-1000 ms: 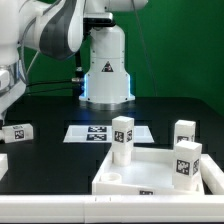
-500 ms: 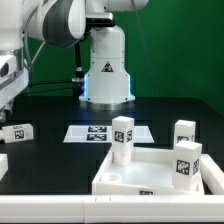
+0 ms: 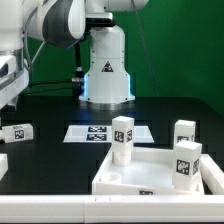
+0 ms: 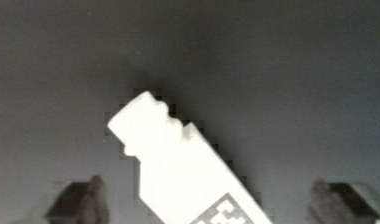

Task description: Assemble square table

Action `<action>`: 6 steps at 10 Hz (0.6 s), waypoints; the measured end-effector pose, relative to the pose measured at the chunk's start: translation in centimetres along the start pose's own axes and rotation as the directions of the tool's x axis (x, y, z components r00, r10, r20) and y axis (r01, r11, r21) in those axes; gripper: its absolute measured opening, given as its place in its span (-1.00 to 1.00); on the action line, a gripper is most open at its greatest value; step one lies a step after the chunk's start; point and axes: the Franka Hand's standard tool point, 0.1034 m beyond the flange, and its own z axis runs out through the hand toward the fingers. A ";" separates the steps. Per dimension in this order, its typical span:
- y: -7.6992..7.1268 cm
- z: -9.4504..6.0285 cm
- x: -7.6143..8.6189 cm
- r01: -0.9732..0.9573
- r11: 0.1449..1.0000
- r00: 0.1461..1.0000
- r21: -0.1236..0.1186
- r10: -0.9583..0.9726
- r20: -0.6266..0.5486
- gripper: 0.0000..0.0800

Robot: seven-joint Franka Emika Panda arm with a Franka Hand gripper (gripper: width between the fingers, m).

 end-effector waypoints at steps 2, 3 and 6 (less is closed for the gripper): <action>-0.5 1.3 0.0 0.003 1.000 1.000 0.029 -0.004 0.003 0.62; -0.6 1.8 0.1 0.007 0.999 1.000 0.041 -0.007 0.005 0.62; -0.3 2.4 0.9 0.021 0.999 1.000 0.049 -0.021 0.000 0.62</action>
Offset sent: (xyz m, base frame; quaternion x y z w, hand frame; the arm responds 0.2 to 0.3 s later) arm 0.0173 0.0192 -0.0256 -0.0049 0.0664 0.0038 0.9978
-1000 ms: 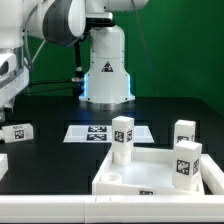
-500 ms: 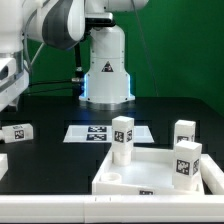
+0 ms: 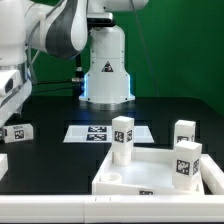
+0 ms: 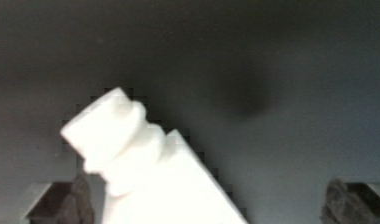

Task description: Assemble square table

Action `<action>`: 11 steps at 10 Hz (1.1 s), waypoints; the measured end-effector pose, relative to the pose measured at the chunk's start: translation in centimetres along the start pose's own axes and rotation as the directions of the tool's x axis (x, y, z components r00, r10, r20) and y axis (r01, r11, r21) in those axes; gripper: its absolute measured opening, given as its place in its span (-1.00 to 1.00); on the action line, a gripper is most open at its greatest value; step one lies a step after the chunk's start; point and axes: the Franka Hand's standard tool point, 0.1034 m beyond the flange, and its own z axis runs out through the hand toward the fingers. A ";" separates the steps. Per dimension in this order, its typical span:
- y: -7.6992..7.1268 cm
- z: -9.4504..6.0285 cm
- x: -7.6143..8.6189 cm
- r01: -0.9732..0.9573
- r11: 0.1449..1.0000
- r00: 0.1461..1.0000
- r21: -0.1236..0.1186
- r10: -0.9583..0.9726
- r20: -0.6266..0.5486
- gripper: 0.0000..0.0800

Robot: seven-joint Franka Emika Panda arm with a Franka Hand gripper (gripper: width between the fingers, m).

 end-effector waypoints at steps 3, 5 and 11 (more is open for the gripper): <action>0.3 0.1 -1.1 -0.002 1.000 1.000 0.001 0.002 -0.004 0.62; 0.2 0.1 -1.1 -0.004 1.000 1.000 0.003 0.004 -0.004 0.40; 0.3 0.0 -1.3 -0.009 1.000 1.000 -0.001 0.009 -0.004 -0.30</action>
Offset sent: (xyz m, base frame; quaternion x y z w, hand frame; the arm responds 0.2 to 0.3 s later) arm 0.0000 0.0000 0.0000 0.0000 0.0000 0.0000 1.0000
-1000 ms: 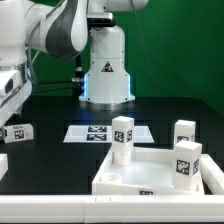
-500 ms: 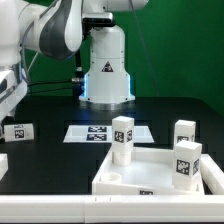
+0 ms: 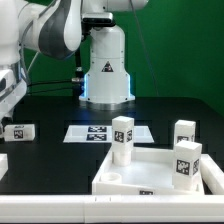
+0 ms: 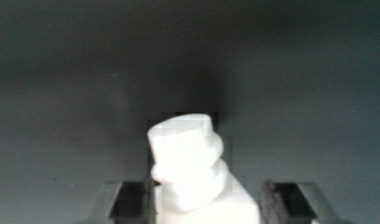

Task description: Assemble square table

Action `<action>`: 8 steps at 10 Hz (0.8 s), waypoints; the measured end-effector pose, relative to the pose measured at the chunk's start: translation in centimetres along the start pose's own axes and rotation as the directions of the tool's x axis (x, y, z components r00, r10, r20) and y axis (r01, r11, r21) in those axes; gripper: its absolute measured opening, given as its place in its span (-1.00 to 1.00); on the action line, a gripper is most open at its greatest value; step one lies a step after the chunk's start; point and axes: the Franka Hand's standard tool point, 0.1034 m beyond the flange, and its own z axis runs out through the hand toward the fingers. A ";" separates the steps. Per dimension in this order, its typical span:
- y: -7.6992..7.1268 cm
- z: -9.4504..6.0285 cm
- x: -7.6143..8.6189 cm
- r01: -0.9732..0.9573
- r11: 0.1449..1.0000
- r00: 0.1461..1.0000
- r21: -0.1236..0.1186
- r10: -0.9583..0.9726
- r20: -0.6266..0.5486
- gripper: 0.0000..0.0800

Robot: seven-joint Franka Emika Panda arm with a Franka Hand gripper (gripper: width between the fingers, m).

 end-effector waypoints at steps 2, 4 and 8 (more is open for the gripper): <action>0.1 -0.2 0.1 -0.034 0.999 0.999 -0.008 0.034 0.000 -0.31; 0.3 -1.0 2.4 -0.201 0.979 0.980 -0.018 0.201 -0.010 -0.82; 1.1 -1.4 5.0 -0.374 0.927 0.927 0.009 0.374 -0.004 -0.99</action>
Offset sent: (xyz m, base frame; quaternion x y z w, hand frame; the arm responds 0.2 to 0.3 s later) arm 0.0097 0.0342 0.0159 -0.0240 -0.0111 0.1311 0.9910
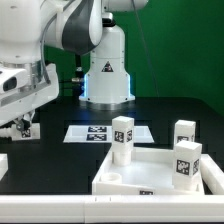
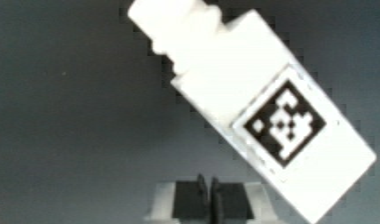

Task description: Assemble square table

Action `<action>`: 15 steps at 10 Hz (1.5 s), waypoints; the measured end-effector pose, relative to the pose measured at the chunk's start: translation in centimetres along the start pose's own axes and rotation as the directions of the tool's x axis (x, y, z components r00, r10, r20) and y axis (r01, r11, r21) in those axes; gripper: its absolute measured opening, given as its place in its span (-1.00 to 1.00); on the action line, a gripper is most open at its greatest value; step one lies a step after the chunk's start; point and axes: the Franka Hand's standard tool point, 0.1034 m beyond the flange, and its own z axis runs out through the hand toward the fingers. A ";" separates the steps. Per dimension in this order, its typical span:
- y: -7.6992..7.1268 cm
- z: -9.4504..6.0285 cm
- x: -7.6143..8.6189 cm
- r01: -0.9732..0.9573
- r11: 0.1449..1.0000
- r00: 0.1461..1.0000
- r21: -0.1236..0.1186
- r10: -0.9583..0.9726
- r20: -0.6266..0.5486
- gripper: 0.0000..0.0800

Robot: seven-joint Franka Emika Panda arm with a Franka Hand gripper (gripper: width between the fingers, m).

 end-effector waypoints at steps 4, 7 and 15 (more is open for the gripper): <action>0.1 -0.2 -0.4 0.088 0.996 0.996 -0.026 -0.088 -0.004 -1.00; -0.8 -0.6 -0.6 0.257 0.964 0.966 -0.073 -0.258 -0.010 -0.46; -2.2 1.3 -2.7 0.256 0.965 0.967 -0.052 -0.256 -0.009 0.62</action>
Offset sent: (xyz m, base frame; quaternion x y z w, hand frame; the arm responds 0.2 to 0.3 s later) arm -0.0116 -0.0142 0.0139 -0.0647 0.0096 -0.1602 0.9849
